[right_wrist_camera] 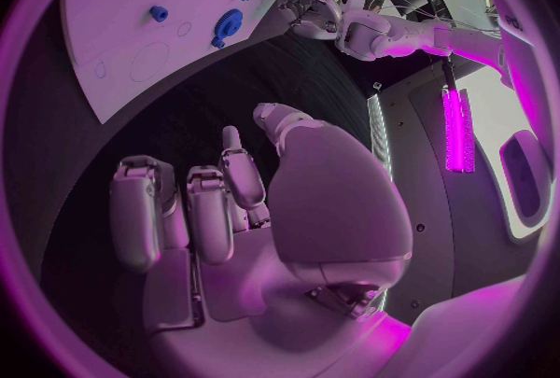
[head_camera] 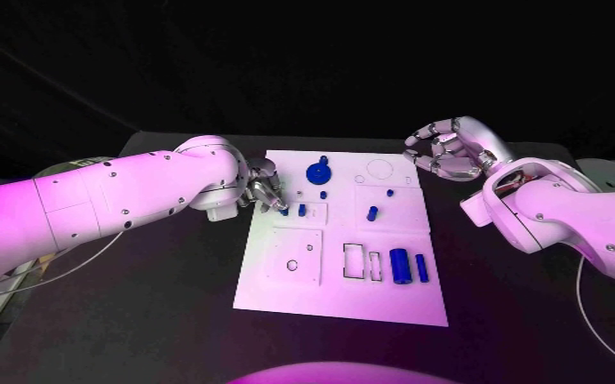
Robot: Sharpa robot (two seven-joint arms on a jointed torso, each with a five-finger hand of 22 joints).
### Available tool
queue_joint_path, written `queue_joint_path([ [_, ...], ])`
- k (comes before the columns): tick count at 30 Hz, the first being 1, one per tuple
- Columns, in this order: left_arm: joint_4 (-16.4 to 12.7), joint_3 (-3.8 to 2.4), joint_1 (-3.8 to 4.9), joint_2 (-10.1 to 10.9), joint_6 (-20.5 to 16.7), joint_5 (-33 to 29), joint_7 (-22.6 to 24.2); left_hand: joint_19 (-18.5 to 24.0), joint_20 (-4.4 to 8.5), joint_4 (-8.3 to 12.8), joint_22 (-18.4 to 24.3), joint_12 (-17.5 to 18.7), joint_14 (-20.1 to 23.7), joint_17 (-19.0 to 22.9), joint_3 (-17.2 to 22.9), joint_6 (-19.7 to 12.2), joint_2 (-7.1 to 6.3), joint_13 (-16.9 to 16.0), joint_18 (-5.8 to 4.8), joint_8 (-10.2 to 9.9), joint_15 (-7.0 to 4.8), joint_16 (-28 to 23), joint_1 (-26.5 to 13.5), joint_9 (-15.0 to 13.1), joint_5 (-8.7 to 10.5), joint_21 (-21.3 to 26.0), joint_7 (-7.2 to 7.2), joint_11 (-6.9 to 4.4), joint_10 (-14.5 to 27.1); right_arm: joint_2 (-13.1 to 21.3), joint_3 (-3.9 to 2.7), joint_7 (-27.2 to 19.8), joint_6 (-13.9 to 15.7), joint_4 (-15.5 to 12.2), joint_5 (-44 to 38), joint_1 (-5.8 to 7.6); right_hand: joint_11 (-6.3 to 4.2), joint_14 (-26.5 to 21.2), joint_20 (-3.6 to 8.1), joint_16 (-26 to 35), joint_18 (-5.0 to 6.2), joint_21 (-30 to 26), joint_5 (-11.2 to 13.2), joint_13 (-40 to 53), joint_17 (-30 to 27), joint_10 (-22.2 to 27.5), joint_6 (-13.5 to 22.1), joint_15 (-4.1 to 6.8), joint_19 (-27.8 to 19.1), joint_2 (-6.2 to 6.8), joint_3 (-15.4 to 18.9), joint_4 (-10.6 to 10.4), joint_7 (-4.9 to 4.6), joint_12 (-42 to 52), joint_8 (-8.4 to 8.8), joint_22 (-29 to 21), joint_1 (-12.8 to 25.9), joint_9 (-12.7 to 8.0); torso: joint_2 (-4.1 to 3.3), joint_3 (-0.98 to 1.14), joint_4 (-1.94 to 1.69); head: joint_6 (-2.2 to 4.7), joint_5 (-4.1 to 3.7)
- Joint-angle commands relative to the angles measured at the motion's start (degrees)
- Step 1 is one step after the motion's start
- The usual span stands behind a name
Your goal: Assemble the parts on the task board
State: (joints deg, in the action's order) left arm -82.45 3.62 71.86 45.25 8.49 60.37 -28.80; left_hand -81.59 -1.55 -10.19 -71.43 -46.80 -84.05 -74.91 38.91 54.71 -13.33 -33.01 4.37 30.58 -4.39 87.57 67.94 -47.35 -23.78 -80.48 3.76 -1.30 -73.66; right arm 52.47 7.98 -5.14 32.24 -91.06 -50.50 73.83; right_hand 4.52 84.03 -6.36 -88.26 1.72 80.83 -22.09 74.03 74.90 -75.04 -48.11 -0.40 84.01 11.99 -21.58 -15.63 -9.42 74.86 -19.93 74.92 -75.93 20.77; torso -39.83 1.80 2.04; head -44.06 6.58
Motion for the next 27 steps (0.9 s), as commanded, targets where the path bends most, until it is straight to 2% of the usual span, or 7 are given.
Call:
queue_joint_path([
  [1, -0.20, 0.17, -0.31, -0.13, 1.43, 0.05, -0.14, -0.27, -0.01, 9.75, -0.22, -0.35, -4.84, -10.66, 10.04, 0.85, 0.43, -0.17, -0.45, 0.09, -0.39, 0.27, 0.03, -0.01, -0.52, -0.25, -0.62, -0.14, -0.26, 0.00, 0.00, -0.37, -0.67, -0.06, -0.17, -0.06, -0.16, 4.79, 0.23, 0.34, 0.60, -0.36, -0.12, -0.04, 10.50, -0.35, 0.21, 0.25, 1.09, 0.10, -0.36, -0.10, 0.23, 0.30, -0.39, 9.54, 0.61, -0.06, 0.02, -0.03, -0.02, 0.04, -0.05],
  [12, -0.10, 0.14, -0.36, -0.04, 0.83, -0.99, -0.14, -0.44, 0.14, 10.14, -0.62, -0.84, -4.88, -10.78, 10.36, 1.48, 0.03, -0.91, -0.53, 0.00, -0.55, 0.36, -0.48, 0.00, -2.74, -0.47, -0.77, -0.29, -1.01, 0.03, 0.00, -0.37, -0.63, -0.05, -0.17, -0.11, -0.16, 4.79, 0.23, 0.34, 0.60, -0.36, -0.12, -0.04, 10.50, -0.35, 0.21, 0.25, 1.09, 0.10, -0.36, -0.10, 0.23, 0.30, -0.39, 9.54, 0.61, -0.06, -0.01, 0.02, 0.00, 0.09, 0.04],
  [20, 0.06, 0.12, -0.37, -0.15, 0.37, -1.45, -0.18, -0.44, 0.15, 10.15, -0.64, -0.86, -4.88, -10.76, 10.38, 1.52, 0.01, -0.94, -0.53, 0.00, -0.56, 0.35, -0.54, -0.01, -2.96, -0.48, -0.79, -0.30, -1.06, 0.06, 0.00, -0.38, -0.60, -0.07, -0.17, -0.12, -0.16, 4.79, 0.23, 0.34, 0.60, -0.36, -0.12, -0.04, 10.50, -0.35, 0.21, 0.25, 1.09, 0.10, -0.36, -0.10, 0.23, 0.30, -0.39, 9.54, 0.61, -0.06, 0.00, 0.04, -0.02, 0.09, 0.05],
  [27, 0.19, 0.12, -0.36, -0.41, 2.78, -2.16, -0.33, -0.46, 0.16, 10.01, -0.70, -1.31, -4.92, -10.91, 10.12, 1.64, -0.17, -1.49, -0.55, 0.01, -0.54, 0.43, -0.99, -0.06, -3.40, -0.51, -0.79, -0.29, -1.38, 0.08, 0.00, -0.38, -0.59, -0.09, -0.17, -0.13, -0.16, 4.79, 0.23, 0.34, 0.60, -0.36, -0.12, -0.04, 10.50, -0.35, 0.21, 0.25, 1.09, 0.10, -0.36, -0.10, 0.23, 0.30, -0.39, 9.54, 0.61, -0.06, 0.01, 0.04, -0.01, -0.04, 0.12],
])
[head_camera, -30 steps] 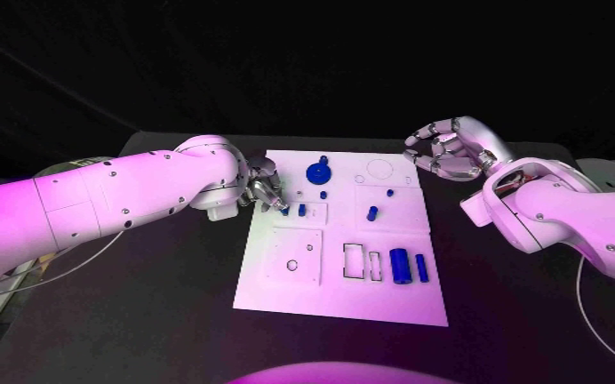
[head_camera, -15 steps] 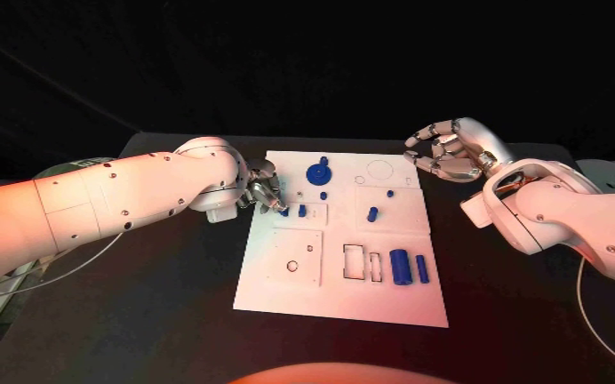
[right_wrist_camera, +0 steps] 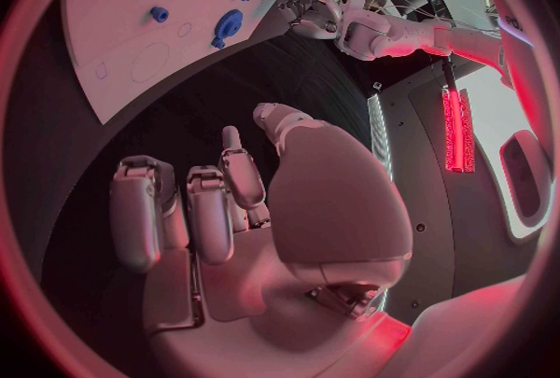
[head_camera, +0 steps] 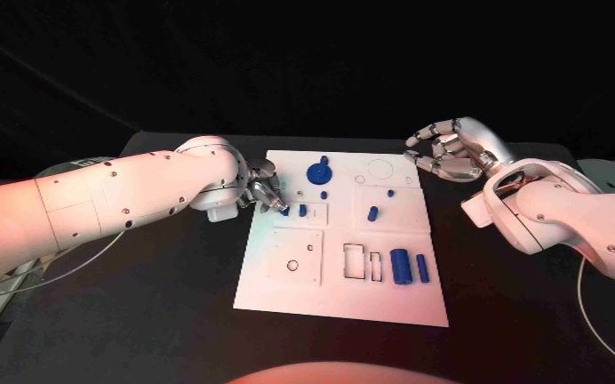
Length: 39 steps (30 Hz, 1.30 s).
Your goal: Assemble the parts on the task board
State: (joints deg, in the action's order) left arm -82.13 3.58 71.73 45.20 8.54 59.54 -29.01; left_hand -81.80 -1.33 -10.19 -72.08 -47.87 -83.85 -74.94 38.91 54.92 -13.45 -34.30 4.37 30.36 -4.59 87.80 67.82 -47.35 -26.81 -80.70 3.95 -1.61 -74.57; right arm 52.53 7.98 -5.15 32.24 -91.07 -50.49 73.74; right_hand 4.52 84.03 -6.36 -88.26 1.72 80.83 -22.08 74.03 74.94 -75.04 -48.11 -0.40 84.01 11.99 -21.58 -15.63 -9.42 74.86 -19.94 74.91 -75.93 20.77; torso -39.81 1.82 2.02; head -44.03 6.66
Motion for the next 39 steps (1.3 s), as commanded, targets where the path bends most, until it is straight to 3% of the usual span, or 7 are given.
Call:
queue_joint_path([
  [1, -0.09, 0.16, -0.22, -0.41, 3.09, -1.40, -0.14, -0.29, -0.06, 9.93, -0.15, -0.46, -5.14, -10.93, 9.95, 1.49, -0.13, -0.50, -0.58, 0.25, -0.33, 0.23, -1.10, -0.10, -0.57, -0.33, -1.01, 0.02, -0.62, 0.03, 0.00, -0.37, -0.59, -0.08, -0.18, -0.04, -0.16, 4.79, 0.23, 0.34, 0.60, -0.36, -0.12, -0.04, 10.46, -0.35, 0.21, 0.25, 1.09, 0.10, -0.37, -0.10, 0.23, 0.30, -0.39, 9.55, 0.61, -0.06, 0.01, 0.02, 0.01, -0.14, 0.05],
  [20, 0.42, 0.14, -0.19, -1.35, 3.89, -0.64, -0.25, -0.83, 0.15, 8.29, -1.41, -1.72, -5.40, -11.98, 6.76, 2.11, 0.56, -2.10, -0.83, 0.64, -0.66, 0.77, -3.27, -0.59, -0.34, -0.93, -1.81, -0.48, -2.09, -0.02, 0.00, -0.38, -0.56, -0.03, -0.18, -0.04, -0.16, 4.79, 0.23, 0.34, 0.60, -0.36, -0.12, -0.04, 10.46, -0.35, 0.21, 0.25, 1.09, 0.10, -0.37, -0.10, 0.23, 0.30, -0.39, 9.55, 0.61, -0.06, 0.01, 0.06, 0.09, -0.37, 0.08],
  [39, 1.08, 0.09, -0.17, -1.46, 2.17, 0.66, -0.25, -0.61, 0.49, 5.80, -0.94, -1.39, -5.28, -11.53, 3.24, 2.02, 1.10, -2.13, -0.73, 0.50, -0.98, 0.59, -5.41, -0.52, 0.24, -0.60, -2.23, -0.77, -1.93, 0.08, 0.00, -0.42, -0.42, -0.14, -0.17, -0.04, -0.18, 4.78, 0.26, 0.37, 0.62, -0.45, -0.20, -0.12, 10.41, -0.31, 0.21, 0.27, 1.07, 0.16, -0.56, 0.02, 0.24, 0.27, -0.50, 9.53, 0.74, -0.10, -0.02, -0.01, 0.01, -0.34, -0.11],
])
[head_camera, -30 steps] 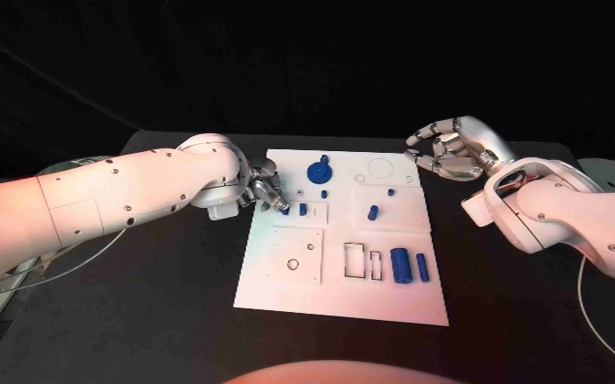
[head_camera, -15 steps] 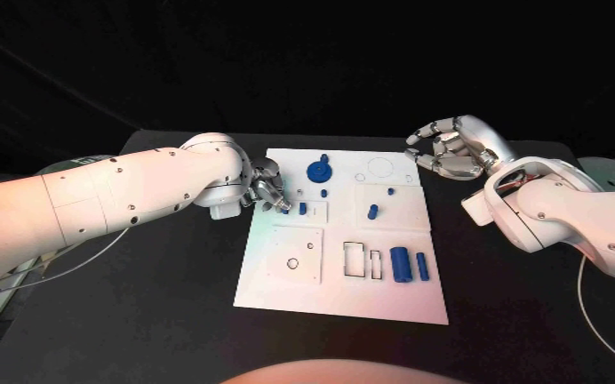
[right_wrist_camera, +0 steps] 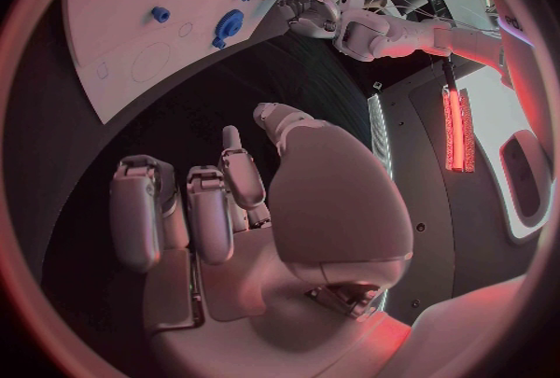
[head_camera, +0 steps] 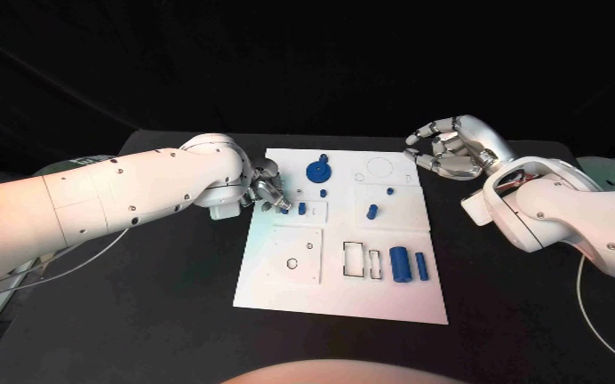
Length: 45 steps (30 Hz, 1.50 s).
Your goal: Assemble the parts on the task board
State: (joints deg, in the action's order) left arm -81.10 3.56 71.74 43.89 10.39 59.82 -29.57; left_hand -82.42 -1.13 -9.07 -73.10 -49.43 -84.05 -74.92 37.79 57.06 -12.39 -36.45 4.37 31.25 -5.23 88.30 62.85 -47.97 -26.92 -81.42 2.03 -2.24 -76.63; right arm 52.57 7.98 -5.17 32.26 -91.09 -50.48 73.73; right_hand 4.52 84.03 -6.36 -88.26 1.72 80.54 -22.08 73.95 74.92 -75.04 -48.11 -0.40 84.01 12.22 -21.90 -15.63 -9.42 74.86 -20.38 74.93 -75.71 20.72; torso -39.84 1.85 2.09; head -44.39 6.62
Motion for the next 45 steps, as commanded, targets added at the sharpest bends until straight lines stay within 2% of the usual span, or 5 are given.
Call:
queue_joint_path([
  [1, 0.09, 0.11, -0.19, -0.13, 0.30, 0.39, 0.31, 0.04, 0.31, 4.41, 0.14, 0.18, -5.06, -11.50, 4.05, -0.12, 0.02, -0.01, -0.71, -0.44, -0.35, 0.07, -0.69, 0.14, 0.38, 0.16, -0.33, -0.16, 0.20, 0.04, 0.00, -0.40, -0.43, -0.12, -0.19, -0.03, -0.18, 4.78, 0.26, 0.37, 0.62, -0.17, -0.21, -0.05, 10.44, -0.32, 0.21, 0.27, 1.07, -0.07, -0.23, 0.02, 0.24, 0.27, -0.05, 9.51, 0.51, -0.05, -0.01, -0.04, -0.05, 0.03, -0.07],
  [22, 0.34, 0.06, -0.18, 0.02, 0.56, 0.49, 0.26, 0.14, 0.34, 1.15, 0.37, 0.17, -4.99, -11.22, 0.72, 0.33, -0.28, -0.35, -0.67, -1.03, -0.36, -0.05, -3.16, 0.81, 0.67, 0.41, -0.36, -0.15, 0.74, 0.12, 0.00, -0.42, -0.36, -0.13, -0.19, -0.03, -0.17, 4.76, 0.26, 0.41, 0.63, -0.25, -0.20, -0.10, 10.37, -0.27, 0.23, 0.27, 1.04, -0.05, -0.24, -0.02, 0.23, 0.23, -0.06, 9.47, 0.64, -0.07, 0.04, -0.05, -0.09, 0.00, -0.14],
  [30, 0.46, 0.04, -0.18, 0.09, 0.27, 0.48, 0.30, -0.05, 0.32, -2.23, 0.03, -0.29, -5.04, -11.41, -4.23, 1.04, -0.78, -1.08, -0.74, -1.42, -0.33, 0.06, -5.03, 1.35, 0.93, 0.32, -0.33, -0.12, 0.73, 0.13, 0.00, -0.50, -0.28, -0.10, -0.19, -0.03, -0.17, 4.75, 0.26, 0.42, 0.64, -0.27, -0.20, -0.11, 10.35, -0.26, 0.24, 0.27, 1.03, -0.05, -0.24, -0.03, 0.23, 0.22, -0.07, 9.46, 0.68, -0.07, 0.02, -0.07, -0.02, 0.14, -0.11],
  [45, 0.55, -0.05, -0.19, 0.34, -0.39, 0.02, 0.48, -0.11, 0.34, -4.43, -0.06, -0.41, -5.06, -11.48, -8.22, 1.36, -0.94, -1.43, -0.75, -1.73, -0.33, 0.11, -5.02, 1.70, 1.14, 0.32, -0.32, -0.10, 0.75, 0.19, 0.00, -0.58, -0.30, -0.08, -0.17, -0.06, -0.16, 4.76, 0.27, 0.41, 0.63, -0.24, -0.18, -0.10, 10.37, -0.27, 0.27, 0.27, 1.05, -0.03, -0.23, -0.06, 0.23, 0.24, -0.07, 9.48, 0.76, -0.08, -0.01, -0.07, -0.07, 0.06, -0.28],
])
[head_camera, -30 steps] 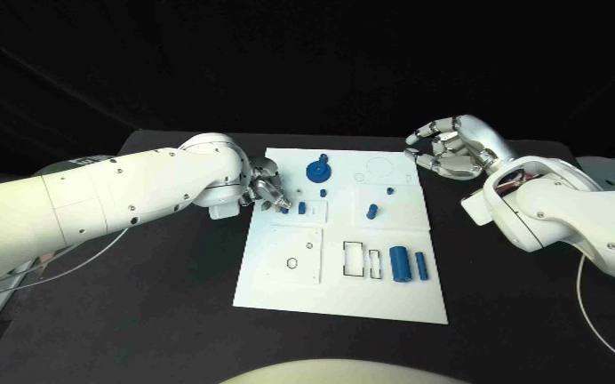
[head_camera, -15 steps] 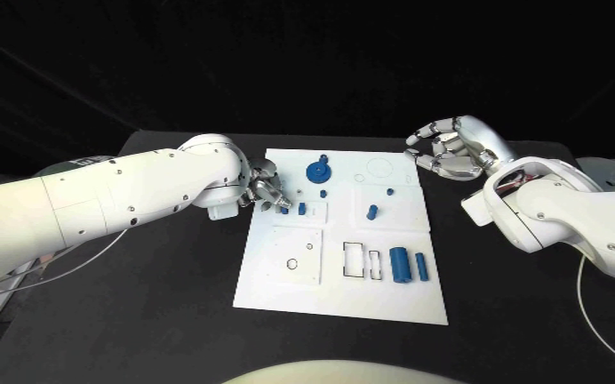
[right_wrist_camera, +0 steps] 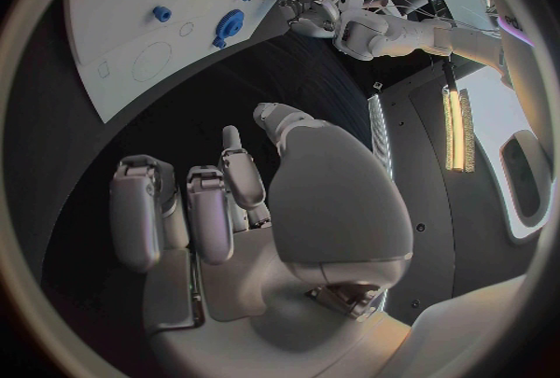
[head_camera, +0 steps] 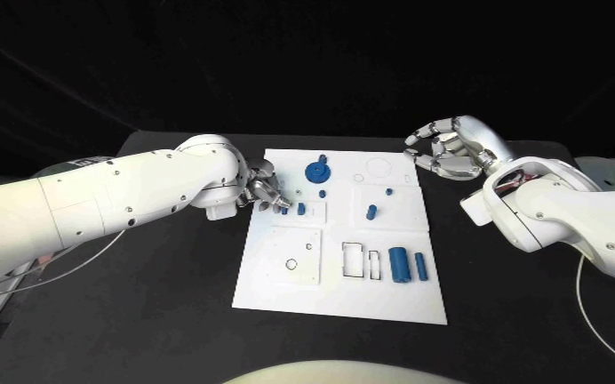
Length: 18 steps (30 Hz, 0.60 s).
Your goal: Assemble the parts on the task board
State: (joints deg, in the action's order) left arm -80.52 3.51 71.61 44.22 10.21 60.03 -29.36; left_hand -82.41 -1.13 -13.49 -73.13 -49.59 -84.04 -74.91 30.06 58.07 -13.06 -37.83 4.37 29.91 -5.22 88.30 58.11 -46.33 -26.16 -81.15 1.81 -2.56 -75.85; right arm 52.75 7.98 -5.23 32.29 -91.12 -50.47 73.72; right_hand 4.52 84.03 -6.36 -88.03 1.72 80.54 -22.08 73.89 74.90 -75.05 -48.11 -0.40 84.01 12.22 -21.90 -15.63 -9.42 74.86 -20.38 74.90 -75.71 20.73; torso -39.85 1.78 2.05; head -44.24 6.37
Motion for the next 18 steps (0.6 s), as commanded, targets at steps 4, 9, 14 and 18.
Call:
queue_joint_path([
  [4, -0.09, -0.03, -0.06, 0.09, -0.25, -0.49, 0.30, -0.10, 0.34, -0.52, 0.01, -0.25, -5.06, -11.47, -1.62, 0.38, -0.47, -0.13, -0.74, -0.50, -0.34, 0.11, -0.05, 0.14, 0.70, 0.10, -0.10, 0.22, -0.01, 0.01, 0.00, -0.54, -0.32, -0.05, -0.18, -0.07, -0.16, 4.76, 0.26, 0.18, 0.63, -0.24, -0.18, -0.04, 10.39, -0.27, 0.27, 0.26, 1.05, -0.02, -0.23, -0.06, 0.23, 0.24, -0.07, 9.51, 0.77, -0.09, 0.03, 0.01, -0.02, -0.13, -0.02],
  [9, -0.17, -0.12, -0.07, 0.23, -0.72, -1.54, 0.43, -0.06, 0.33, -1.40, 0.10, -0.16, -5.02, -11.31, -3.01, 0.38, -0.51, -0.14, -0.72, -0.67, -0.33, 0.04, 0.42, 0.29, 1.72, 0.17, -0.08, 0.24, 0.09, 0.02, 0.00, -0.58, -0.31, -0.04, -0.18, -0.11, -0.16, 4.76, 0.26, 0.18, 0.63, -0.24, -0.18, -0.04, 10.39, -0.27, 0.27, 0.26, 1.05, -0.02, -0.23, -0.06, 0.23, 0.24, -0.07, 9.51, 0.77, -0.09, 0.06, 0.02, -0.02, -0.12, 0.01],
  [14, -0.37, -0.67, -0.08, 0.51, -3.12, -4.67, 1.00, 0.47, 0.24, -3.03, 1.22, 1.02, -4.67, -9.98, -5.45, -0.23, -0.75, 0.97, -0.48, -1.21, -0.16, -0.57, 1.12, 0.58, 4.56, 0.87, 0.25, 0.50, 1.08, 0.04, 0.00, -0.62, -0.30, -0.04, -0.16, -0.17, -0.16, 4.76, 0.26, 0.18, 0.63, -0.24, -0.18, -0.04, 10.39, -0.27, 0.27, 0.26, 1.05, -0.02, -0.23, -0.06, 0.23, 0.24, -0.07, 9.51, 0.77, -0.09, 0.03, 0.00, 0.02, -0.01, -0.06],
  [18, -0.54, -1.41, -0.07, 0.94, -6.46, -7.94, 2.41, 2.58, -0.12, -3.20, 5.50, 4.62, -3.58, -6.09, -7.68, -1.98, -0.57, 4.73, 0.40, -2.01, 0.41, -2.52, 0.75, 0.83, 6.14, 3.53, 1.05, 1.23, 3.94, 0.07, 0.00, -0.63, -0.30, -0.03, -0.13, -0.21, -0.15, 4.76, 0.26, 0.20, 0.63, -0.28, -0.15, -0.06, 10.37, -0.26, 0.29, 0.26, 1.04, -0.03, -0.22, -0.14, 0.22, 0.23, -0.08, 9.50, 0.95, -0.11, 0.05, 0.03, 0.04, 0.06, -0.18],
])
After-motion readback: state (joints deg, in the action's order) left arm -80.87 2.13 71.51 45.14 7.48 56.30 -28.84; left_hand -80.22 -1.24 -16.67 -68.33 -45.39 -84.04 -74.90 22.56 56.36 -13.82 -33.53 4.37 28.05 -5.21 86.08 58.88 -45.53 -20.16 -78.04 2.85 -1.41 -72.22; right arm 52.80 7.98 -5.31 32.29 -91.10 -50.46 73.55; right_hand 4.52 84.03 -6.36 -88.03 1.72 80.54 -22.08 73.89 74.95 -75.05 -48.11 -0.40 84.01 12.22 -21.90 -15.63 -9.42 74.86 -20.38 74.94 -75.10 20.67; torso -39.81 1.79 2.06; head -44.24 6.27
